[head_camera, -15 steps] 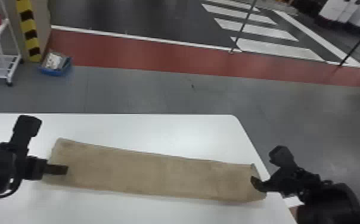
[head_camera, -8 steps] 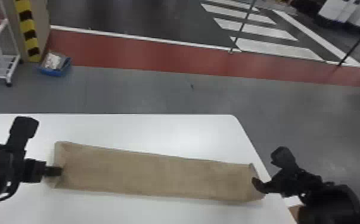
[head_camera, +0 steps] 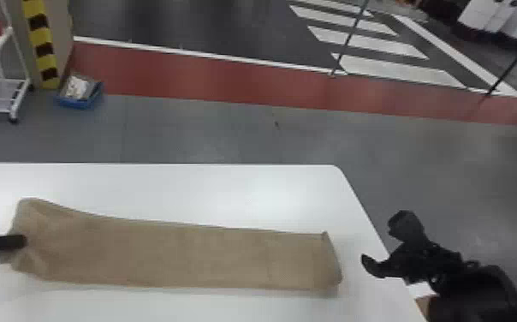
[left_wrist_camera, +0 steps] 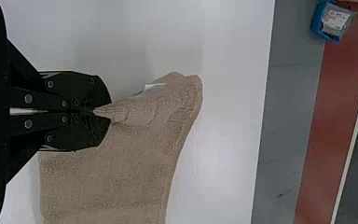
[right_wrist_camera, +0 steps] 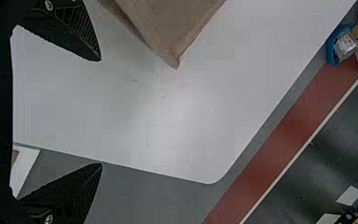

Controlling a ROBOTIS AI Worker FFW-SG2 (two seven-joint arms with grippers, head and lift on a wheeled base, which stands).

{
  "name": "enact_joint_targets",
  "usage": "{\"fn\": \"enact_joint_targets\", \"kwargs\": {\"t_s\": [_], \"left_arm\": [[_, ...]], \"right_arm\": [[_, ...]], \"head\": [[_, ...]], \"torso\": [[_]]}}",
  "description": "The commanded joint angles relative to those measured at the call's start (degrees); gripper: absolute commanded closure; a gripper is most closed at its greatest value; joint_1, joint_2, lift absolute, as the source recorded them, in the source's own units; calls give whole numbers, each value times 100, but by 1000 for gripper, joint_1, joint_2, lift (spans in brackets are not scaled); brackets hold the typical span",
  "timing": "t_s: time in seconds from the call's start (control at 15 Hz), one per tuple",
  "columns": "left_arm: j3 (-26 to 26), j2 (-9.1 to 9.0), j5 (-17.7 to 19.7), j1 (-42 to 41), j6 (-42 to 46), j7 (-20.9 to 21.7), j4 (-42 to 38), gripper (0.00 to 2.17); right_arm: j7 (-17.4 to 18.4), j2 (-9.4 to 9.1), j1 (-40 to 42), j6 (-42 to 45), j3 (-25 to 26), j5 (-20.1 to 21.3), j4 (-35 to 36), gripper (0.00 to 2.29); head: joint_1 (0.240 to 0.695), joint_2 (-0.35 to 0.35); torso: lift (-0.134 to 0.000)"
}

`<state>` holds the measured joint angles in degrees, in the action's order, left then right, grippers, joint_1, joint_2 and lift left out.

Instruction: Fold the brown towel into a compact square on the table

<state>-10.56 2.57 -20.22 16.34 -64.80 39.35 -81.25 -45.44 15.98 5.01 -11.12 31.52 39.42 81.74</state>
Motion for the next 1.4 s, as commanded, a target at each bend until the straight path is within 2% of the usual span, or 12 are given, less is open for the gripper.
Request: {"fn": "enact_joint_targets", "kwargs": {"t_s": [0.0,0.13,0.27,0.33,0.4,0.53,0.67,0.8,1.07,1.33], "left_arm": [[-236,174,-264,123,-143,29,-128,2125],[-359,244,-307,141,-389,135,-356,2125],[-324,183,-299,-140,-828,152,-945,2121],[-113,139,-299,-334,-1602,126,-1507,2121],[169,16,-211,-650,-1795,117,-2096,2121],[880,-272,-281,-1107,-2235,-138,-2993,2118],[1751,-272,-184,-1283,-2217,-885,-3204,2105],[2463,-272,176,-1169,-2076,-1685,-3098,2105],[3394,-272,993,-465,-1707,-2959,-2254,2105],[3922,-272,1688,-237,-1479,-3495,-1868,2105]], "right_arm": [[0,-7,9,26,3,-5,0,70],[0,2,35,61,21,-40,0,70],[0,-7,44,43,12,-66,0,70],[0,-16,53,43,3,-66,0,70],[9,-25,44,43,-15,-66,9,70],[9,-51,53,43,-23,-66,18,73],[9,-60,88,26,-32,-66,53,73],[0,-78,158,26,3,-75,141,73],[-9,-69,255,43,56,-93,167,73],[-35,-34,290,43,100,-110,220,73]], "head": [[695,-324],[695,-286],[695,-256],[695,-254],[695,-258],[695,-287],[695,-350],[695,-350],[695,-350],[695,-350]], "torso": [[0],[0],[0],[0],[0],[0],[0],[0],[0],[0]]}}
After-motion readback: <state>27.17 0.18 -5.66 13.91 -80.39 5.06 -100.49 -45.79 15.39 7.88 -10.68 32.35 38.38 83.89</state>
